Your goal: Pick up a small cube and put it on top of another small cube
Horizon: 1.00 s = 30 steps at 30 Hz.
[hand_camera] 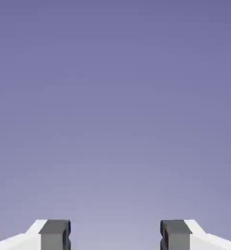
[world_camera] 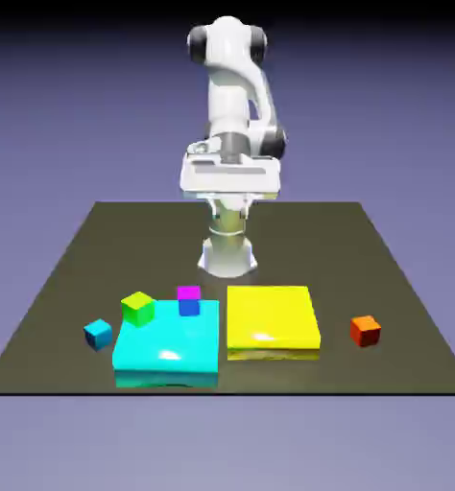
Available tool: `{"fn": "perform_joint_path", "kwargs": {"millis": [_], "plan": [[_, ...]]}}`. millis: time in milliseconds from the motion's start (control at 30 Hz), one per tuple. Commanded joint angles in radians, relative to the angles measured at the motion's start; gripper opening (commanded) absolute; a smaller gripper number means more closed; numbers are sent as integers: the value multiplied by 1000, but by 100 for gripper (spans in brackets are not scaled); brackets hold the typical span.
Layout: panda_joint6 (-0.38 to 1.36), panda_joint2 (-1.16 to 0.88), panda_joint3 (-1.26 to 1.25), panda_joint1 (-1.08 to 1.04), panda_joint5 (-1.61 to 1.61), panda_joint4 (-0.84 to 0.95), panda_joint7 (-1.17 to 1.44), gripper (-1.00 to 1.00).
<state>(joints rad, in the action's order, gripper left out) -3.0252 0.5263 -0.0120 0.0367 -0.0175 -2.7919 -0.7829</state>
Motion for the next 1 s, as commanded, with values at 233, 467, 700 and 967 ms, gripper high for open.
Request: {"fn": "perform_joint_path", "kwargs": {"millis": [233, 467, 700, 967], "plan": [[78, -290, -80, 164, -116, 120, -278, 0], [147, -544, -150, 307, -217, 225, -521, 0], [216, -797, -219, 451, -318, 331, -764, 0], [78, -1011, -80, 571, -437, 403, -870, 0]]}}
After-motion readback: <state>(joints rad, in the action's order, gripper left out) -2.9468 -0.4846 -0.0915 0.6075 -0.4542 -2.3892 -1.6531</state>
